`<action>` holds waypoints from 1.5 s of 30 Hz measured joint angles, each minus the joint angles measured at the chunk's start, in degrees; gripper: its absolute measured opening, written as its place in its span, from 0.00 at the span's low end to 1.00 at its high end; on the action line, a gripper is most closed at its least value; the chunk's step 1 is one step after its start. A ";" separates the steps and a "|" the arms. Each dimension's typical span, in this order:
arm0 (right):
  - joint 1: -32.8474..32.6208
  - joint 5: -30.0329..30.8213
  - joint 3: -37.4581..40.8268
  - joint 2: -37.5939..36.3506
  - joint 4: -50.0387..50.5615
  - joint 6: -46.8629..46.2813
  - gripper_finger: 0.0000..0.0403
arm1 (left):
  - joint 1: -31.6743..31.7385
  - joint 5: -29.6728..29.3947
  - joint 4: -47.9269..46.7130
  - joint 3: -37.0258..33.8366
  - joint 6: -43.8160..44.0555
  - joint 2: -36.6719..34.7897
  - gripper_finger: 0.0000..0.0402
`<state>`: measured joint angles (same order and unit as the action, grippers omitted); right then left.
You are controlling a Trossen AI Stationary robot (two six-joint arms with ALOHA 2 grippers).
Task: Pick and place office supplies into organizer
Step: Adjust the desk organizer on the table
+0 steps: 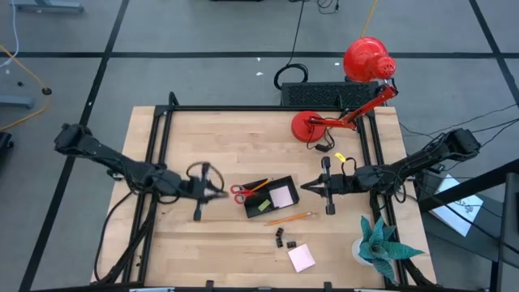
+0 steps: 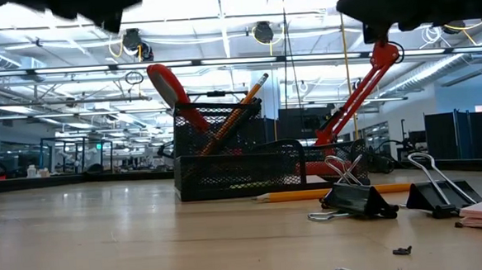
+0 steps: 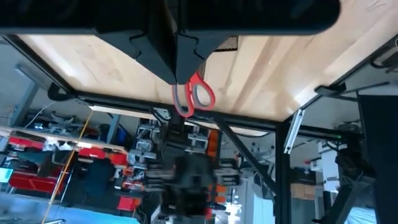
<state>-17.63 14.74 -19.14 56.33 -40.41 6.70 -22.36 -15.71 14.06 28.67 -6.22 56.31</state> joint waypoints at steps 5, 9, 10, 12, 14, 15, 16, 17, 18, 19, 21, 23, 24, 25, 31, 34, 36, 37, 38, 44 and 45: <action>0.00 -0.75 0.90 -6.91 4.47 -0.76 0.00 | -4.87 0.56 6.48 4.84 -3.68 8.40 0.08; 0.04 -2.93 5.26 -13.08 2.44 -1.08 0.00 | -5.63 -1.34 6.17 10.75 -2.07 15.94 0.08; 0.05 -2.93 6.60 -14.45 1.13 -1.97 0.00 | -5.60 -1.41 5.43 12.21 -2.05 17.81 0.08; 0.07 -2.89 8.72 -17.08 0.87 -3.76 0.00 | -5.63 -1.74 4.41 14.16 -2.04 21.15 0.08; 0.09 -2.75 9.78 -18.88 2.03 -4.36 0.00 | -5.44 -1.83 4.05 14.77 -0.54 24.11 0.08; 0.09 -2.75 10.09 -19.70 3.16 -4.40 0.00 | -5.09 -1.37 4.10 14.94 0.62 25.72 0.08; 0.10 -2.70 10.12 -20.22 3.89 -4.32 0.00 | -4.61 0.23 4.34 15.06 1.88 27.42 0.08; 0.25 -2.71 10.12 -20.61 3.89 -4.13 0.00 | -4.25 1.56 4.30 15.06 3.05 29.11 0.08; 0.44 -2.75 10.12 -20.98 3.79 -3.98 0.00 | -4.08 2.44 4.01 15.03 4.41 30.94 0.08; 0.65 -2.75 10.11 -21.28 3.69 -3.71 0.00 | -4.01 2.85 4.08 15.03 5.93 32.86 0.08; 1.26 -2.69 10.10 -21.66 3.78 -3.13 0.00 | -4.37 3.26 4.70 15.09 7.92 36.72 0.08; 2.00 -2.69 10.10 -21.96 3.68 -2.98 0.00 | -5.23 2.57 4.56 15.07 8.73 40.33 0.08; 2.40 -2.69 10.10 -22.00 3.37 -3.01 0.00 | -5.70 2.41 4.59 15.07 9.37 41.83 0.08; 2.79 -2.69 10.10 -22.01 3.26 -3.01 0.00 | -6.27 0.64 4.69 15.01 9.36 43.13 0.08; 4.15 -2.78 10.08 -21.95 2.80 -3.04 0.00 | -6.97 -3.67 2.14 16.43 9.40 44.05 0.08; 4.49 -2.80 10.08 -21.97 2.44 -2.96 0.00 | -5.46 -3.63 -6.82 19.93 9.35 41.40 0.08; 4.87 -2.83 10.08 -21.96 2.26 -2.88 0.00 | -4.75 -3.45 -11.41 22.41 8.97 40.05 0.08; 5.11 -2.82 10.06 -21.94 2.02 -2.97 0.00 | -4.56 -3.54 -13.76 23.23 8.24 39.46 0.08; 5.26 -2.82 10.01 -22.04 2.08 -3.08 0.00 | -4.56 -3.64 -14.47 24.13 7.61 39.36 0.08; 5.27 -3.01 9.99 -21.93 2.48 -3.35 0.00 | -4.18 -3.69 -14.01 24.47 8.82 41.00 0.08; 5.27 -3.02 9.99 -21.94 2.56 -3.71 0.00 | -3.96 -3.70 -13.18 24.47 9.61 41.97 0.08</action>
<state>-12.36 11.73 -9.15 34.39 -37.85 2.99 -26.32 -19.42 0.88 53.15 3.39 98.28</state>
